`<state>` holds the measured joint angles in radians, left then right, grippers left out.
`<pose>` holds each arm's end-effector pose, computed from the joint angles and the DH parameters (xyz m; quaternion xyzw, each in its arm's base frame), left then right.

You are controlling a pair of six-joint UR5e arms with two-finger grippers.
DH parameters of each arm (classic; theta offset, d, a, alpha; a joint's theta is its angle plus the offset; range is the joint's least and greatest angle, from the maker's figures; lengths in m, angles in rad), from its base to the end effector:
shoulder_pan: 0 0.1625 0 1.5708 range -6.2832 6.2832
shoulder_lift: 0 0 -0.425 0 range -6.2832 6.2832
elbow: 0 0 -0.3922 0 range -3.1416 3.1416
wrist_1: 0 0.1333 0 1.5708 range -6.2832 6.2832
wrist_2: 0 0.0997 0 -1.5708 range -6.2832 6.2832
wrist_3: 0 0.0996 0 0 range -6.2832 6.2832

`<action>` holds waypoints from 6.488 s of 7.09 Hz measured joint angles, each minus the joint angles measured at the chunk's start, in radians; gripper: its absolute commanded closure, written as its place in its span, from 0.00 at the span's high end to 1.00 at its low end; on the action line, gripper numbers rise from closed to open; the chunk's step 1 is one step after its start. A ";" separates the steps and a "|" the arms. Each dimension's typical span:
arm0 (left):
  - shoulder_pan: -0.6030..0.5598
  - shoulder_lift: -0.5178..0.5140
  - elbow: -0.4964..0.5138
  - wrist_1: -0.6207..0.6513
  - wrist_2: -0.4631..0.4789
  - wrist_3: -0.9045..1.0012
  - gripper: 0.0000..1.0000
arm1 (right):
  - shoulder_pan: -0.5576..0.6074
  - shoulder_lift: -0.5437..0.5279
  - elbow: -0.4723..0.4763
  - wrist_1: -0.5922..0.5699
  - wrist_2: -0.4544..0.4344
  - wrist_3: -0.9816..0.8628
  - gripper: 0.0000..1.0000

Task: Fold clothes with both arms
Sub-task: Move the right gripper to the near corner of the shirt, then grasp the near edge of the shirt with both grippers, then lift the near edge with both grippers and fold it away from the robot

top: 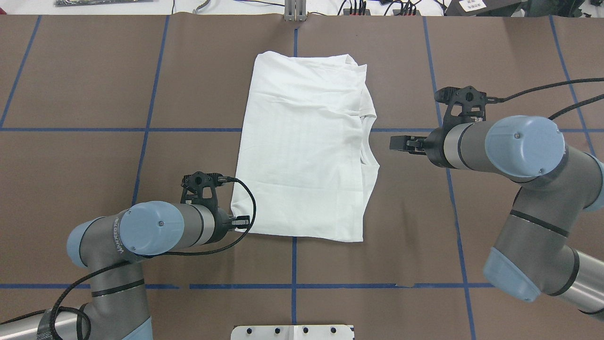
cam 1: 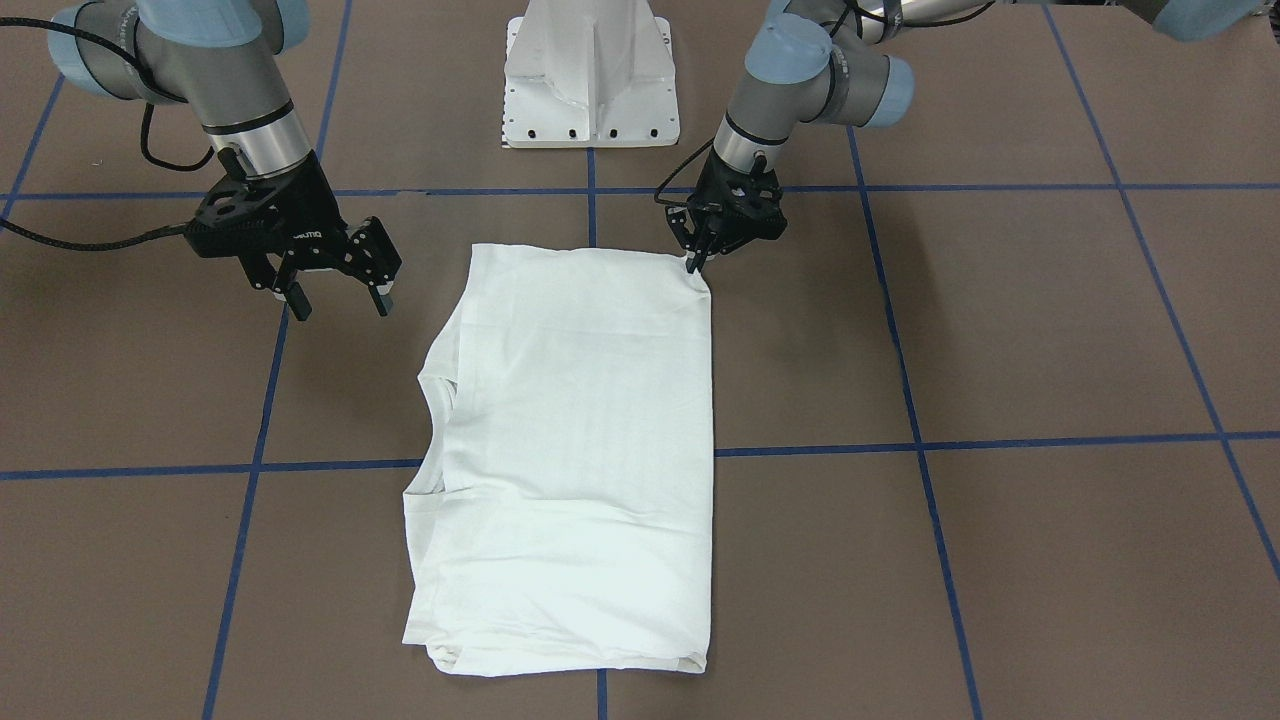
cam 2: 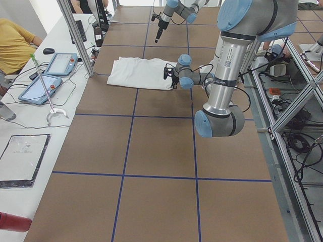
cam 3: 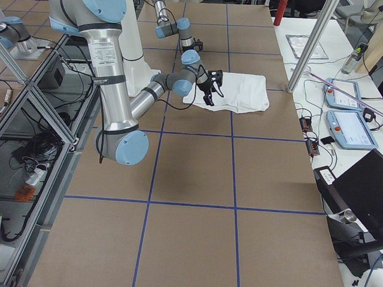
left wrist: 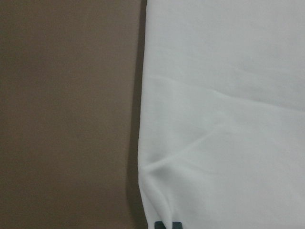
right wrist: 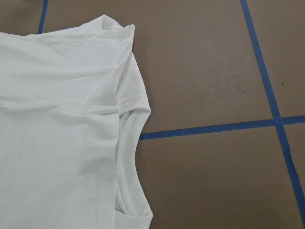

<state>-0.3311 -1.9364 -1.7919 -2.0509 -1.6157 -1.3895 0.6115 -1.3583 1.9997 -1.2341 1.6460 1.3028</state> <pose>0.5386 -0.3214 0.3030 0.1101 0.4966 -0.0530 0.8593 -0.3715 -0.4142 0.3161 0.1698 -0.4389 0.1334 0.8722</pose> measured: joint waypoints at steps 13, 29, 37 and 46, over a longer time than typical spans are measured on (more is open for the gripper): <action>-0.002 -0.009 -0.022 -0.002 0.013 -0.005 0.00 | -0.398 0.288 -0.138 -0.333 -0.267 0.975 0.75; 0.001 -0.009 -0.029 -0.002 0.013 -0.005 0.00 | -0.403 0.347 -0.201 -0.416 -0.273 1.041 0.72; 0.001 -0.007 -0.031 -0.002 0.013 -0.005 0.00 | -0.406 0.358 -0.242 -0.414 -0.284 1.069 0.00; 0.000 0.009 -0.426 0.318 -0.049 -0.019 0.00 | -0.457 0.365 0.195 -0.794 -0.288 1.091 0.00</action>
<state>-0.3308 -1.9277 -2.2180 -1.7324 -1.6651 -1.4090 0.1548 -0.9937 2.1945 -2.0283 1.3578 2.3941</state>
